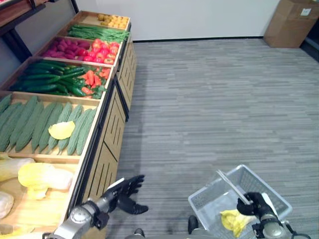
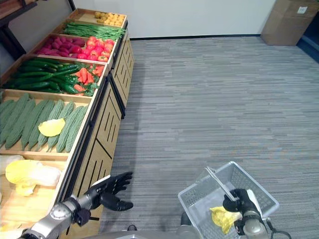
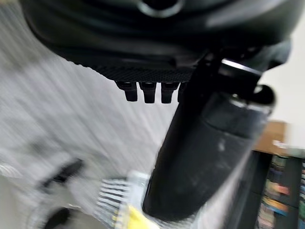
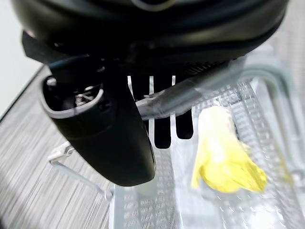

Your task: Get the vegetables into the basket

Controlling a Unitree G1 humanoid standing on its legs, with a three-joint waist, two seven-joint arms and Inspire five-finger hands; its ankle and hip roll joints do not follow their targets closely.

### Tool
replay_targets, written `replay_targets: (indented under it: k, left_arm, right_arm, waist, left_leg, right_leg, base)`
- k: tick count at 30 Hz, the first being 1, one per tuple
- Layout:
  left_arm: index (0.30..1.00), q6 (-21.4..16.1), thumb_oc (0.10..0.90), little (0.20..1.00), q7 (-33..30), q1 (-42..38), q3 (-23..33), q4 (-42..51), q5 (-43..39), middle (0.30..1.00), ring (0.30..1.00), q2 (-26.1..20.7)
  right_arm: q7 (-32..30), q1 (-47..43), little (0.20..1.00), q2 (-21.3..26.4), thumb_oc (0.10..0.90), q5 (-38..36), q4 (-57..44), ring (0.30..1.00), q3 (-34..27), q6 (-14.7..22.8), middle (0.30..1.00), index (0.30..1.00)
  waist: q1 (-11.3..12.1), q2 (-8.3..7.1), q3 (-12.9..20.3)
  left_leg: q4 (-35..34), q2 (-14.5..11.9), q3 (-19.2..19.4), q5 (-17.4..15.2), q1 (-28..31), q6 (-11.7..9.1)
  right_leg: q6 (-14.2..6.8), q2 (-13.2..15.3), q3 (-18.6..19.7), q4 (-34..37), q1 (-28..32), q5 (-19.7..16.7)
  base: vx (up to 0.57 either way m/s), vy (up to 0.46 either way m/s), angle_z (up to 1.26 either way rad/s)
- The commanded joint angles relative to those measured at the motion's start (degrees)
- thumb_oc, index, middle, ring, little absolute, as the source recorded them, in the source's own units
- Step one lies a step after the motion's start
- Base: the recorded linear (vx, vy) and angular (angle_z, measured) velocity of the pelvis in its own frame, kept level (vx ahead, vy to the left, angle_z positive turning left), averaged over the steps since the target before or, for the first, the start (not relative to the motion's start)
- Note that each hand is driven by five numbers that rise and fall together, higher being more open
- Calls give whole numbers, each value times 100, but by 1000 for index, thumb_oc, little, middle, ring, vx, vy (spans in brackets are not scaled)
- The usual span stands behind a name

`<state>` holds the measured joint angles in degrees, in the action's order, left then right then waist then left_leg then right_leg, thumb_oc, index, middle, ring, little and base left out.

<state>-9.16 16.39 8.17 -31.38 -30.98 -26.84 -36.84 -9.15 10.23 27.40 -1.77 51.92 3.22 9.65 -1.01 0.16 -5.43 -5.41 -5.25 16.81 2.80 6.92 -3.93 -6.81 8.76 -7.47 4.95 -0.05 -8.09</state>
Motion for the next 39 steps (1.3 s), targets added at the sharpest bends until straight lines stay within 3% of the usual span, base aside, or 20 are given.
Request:
replay_targets:
  k: [1,2,3,5,7,9,18,28,35,37,38,39]
  left_arm:
    - [1000,-298,900,1000,-271,-204,398,-466,953,1000,1000,256]
    - [1000,-295,900,1000,-338,-184,504,-825,1155,1000,1000,437]
    - [1000,-253,900,1000,-649,-235,832,-1850,1633,1000,1000,949]
    - [1000,-240,900,1000,-777,-297,1015,-2339,1705,1000,1000,1200]
    - [1000,-146,900,1000,-1343,-629,1598,-3994,2631,1000,1000,1916]
    - [1000,-103,900,1000,-1482,-705,1770,-4388,2920,1000,1000,2048]
    - [1000,-44,900,1000,-2107,-799,2111,-4608,3013,1000,1000,2290]
    - [1000,4,900,1000,-2174,-943,2126,-4637,2770,1000,1000,2395]
    - [1000,-30,900,1000,-2201,-1196,1831,-4437,2801,1000,1000,2307]
    - [1000,-34,900,1000,-2206,-1266,1756,-4337,2771,1000,1000,2284]
    - [1000,-34,900,1000,-2205,-1268,1758,-4338,2771,1000,1000,2283]
    - [1000,-26,900,1000,-2202,-1288,1766,-4354,2791,1000,1000,2258]
  right_arm:
    - [0,-571,300,81,400,-541,-22,300,-147,552,300,300]
    - [34,-537,300,17,400,-658,154,300,-204,541,300,300]
    - [35,-466,300,-129,400,-662,505,300,-213,517,300,300]
    - [25,-452,300,-205,400,-706,601,300,-240,520,300,300]
    - [144,-446,300,-615,400,-1104,1373,300,-246,483,300,300]
    - [179,-468,300,-730,400,-1100,1664,300,-146,454,300,300]
    - [140,-489,300,-1048,400,-1238,2223,300,-36,397,300,300]
    - [85,-674,300,-1020,400,-1281,2365,300,-28,328,300,300]
    - [72,-847,300,-964,400,-1336,2206,300,56,303,300,300]
    - [42,-945,300,-940,400,-1251,2114,300,155,294,300,300]
    - [42,-947,300,-941,400,-1251,2114,300,155,294,300,300]
    - [44,-964,300,-982,400,-1215,2094,300,206,299,300,300]
  waist:
    - [72,-204,146]
    - [58,-197,144]
    - [31,-188,126]
    - [16,-190,137]
    - [-33,-189,147]
    - [-41,-195,143]
    - [-16,-213,93]
    - [-43,-273,-60]
    - [-126,-255,-462]
    - [-79,-159,-693]
    - [-76,-162,-683]
    - [-120,-178,-678]
  left_leg:
    - [41,-185,-131,-142,180,-206]
    - [41,-189,-121,-139,174,-207]
    - [41,-196,-104,-149,199,-202]
    - [41,-192,-99,-129,170,-200]
    - [41,-194,-57,-144,177,-203]
    - [41,-193,-37,-159,195,-201]
    - [41,-159,19,-203,258,-174]
    - [300,-43,83,-376,198,-67]
    - [313,185,135,-533,94,218]
    - [280,223,290,-671,256,307]
    - [282,224,295,-663,239,307]
    - [234,306,408,-767,403,304]
  right_leg:
    - [-549,534,9,-161,-108,-248]
    - [-547,533,22,-165,-120,-249]
    - [-535,524,42,-176,-120,-231]
    - [-520,523,55,-186,-164,-242]
    - [-486,496,105,-197,-198,-222]
    - [-471,484,131,-203,-209,-218]
    - [-458,490,192,-217,-205,-205]
    - [-489,608,348,-418,-327,-211]
    - [-683,702,736,-1456,-1136,-514]
    - [-667,914,235,-2180,-1581,-592]
    - [-665,912,239,-2165,-1592,-609]
    - [-642,947,-70,-2039,-1721,-616]
  base:
    - [0,11,-7]
    - [2,23,-7]
    - [-7,19,-5]
    - [0,0,0]
    - [2,15,-2]
    - [3,4,-4]
    - [7,13,-4]
    - [-8,51,-6]
    - [-69,147,-13]
    - [0,160,-19]
    - [149,86,-46]
    - [128,39,-49]
